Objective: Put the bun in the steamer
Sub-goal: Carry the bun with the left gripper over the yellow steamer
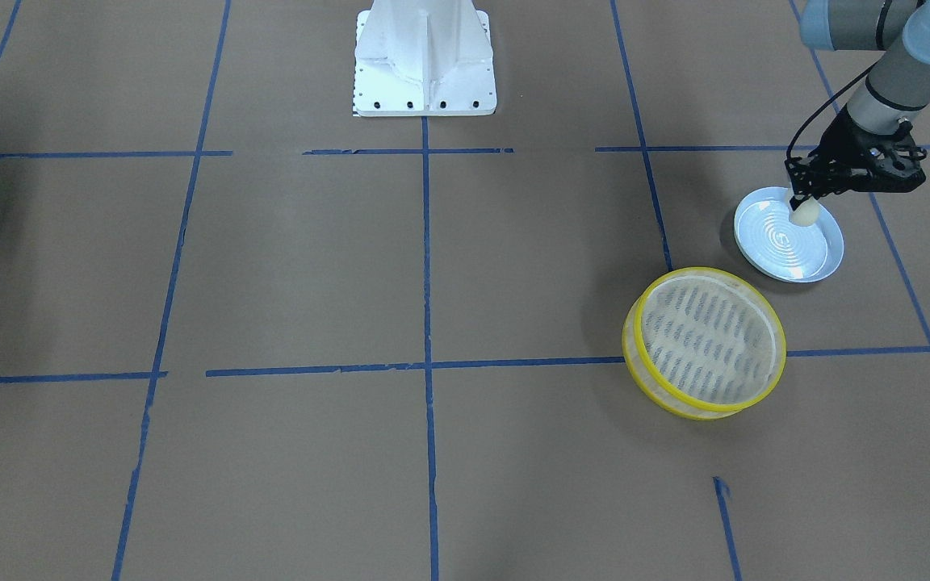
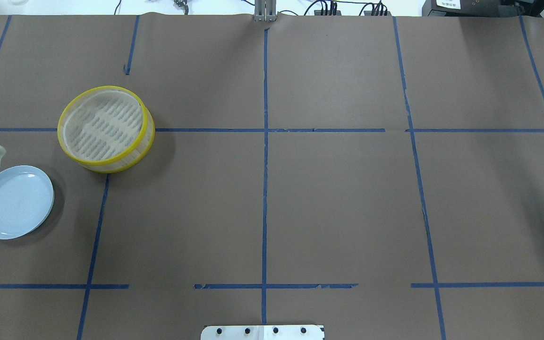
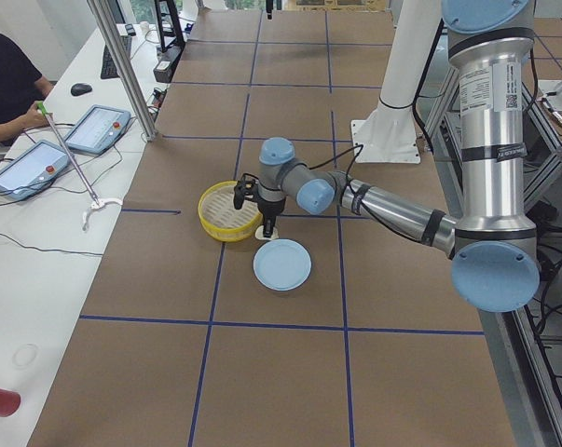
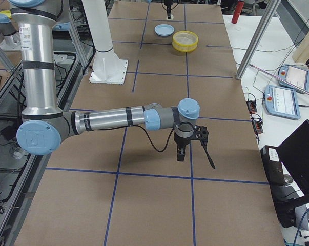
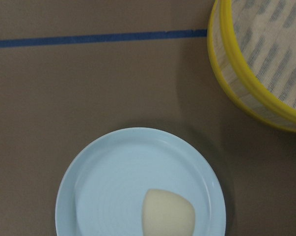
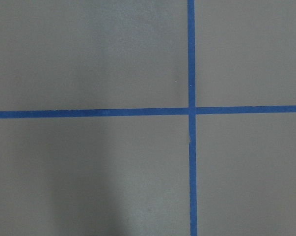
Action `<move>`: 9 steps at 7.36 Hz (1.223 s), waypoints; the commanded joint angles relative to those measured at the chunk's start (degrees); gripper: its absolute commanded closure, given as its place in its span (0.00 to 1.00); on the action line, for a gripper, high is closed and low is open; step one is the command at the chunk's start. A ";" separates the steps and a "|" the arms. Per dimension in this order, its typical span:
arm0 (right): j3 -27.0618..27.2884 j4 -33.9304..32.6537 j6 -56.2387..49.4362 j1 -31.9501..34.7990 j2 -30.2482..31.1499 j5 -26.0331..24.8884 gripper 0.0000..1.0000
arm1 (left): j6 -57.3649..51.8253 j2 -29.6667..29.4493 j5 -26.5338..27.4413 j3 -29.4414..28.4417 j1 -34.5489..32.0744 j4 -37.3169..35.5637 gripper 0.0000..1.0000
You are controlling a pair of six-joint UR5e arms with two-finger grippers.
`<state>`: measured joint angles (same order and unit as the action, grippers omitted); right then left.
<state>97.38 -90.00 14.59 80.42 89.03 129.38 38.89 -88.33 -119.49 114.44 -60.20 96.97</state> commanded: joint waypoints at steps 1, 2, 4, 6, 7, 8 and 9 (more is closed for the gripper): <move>0.00 0.00 0.00 0.00 0.00 0.00 0.00 | -4.26 -16.45 -0.04 -0.79 -2.56 -19.38 0.77; 0.00 0.00 0.00 0.00 0.00 0.00 0.00 | -4.00 -21.22 -1.17 -3.23 -2.38 -21.54 0.76; 0.00 0.00 0.00 0.00 0.00 0.00 0.00 | -2.69 -27.05 -3.99 -10.51 0.93 -20.95 0.75; 0.00 0.00 0.00 0.00 0.00 0.00 0.00 | 1.95 -28.30 -3.73 -17.80 4.38 -10.56 0.73; 0.00 0.00 0.00 0.00 0.00 0.00 0.00 | 3.02 -28.21 -3.56 -21.32 5.69 -6.57 0.73; 0.00 0.00 0.00 0.00 0.00 0.00 0.00 | 3.56 -27.87 -3.47 -22.93 6.05 -4.88 0.73; 0.00 0.00 0.00 0.00 0.00 0.00 0.00 | 3.65 -27.51 -3.47 -24.86 6.67 -2.34 0.73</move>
<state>97.38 -90.00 14.59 80.42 89.03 129.38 42.01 -116.20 -123.02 92.22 -54.33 91.34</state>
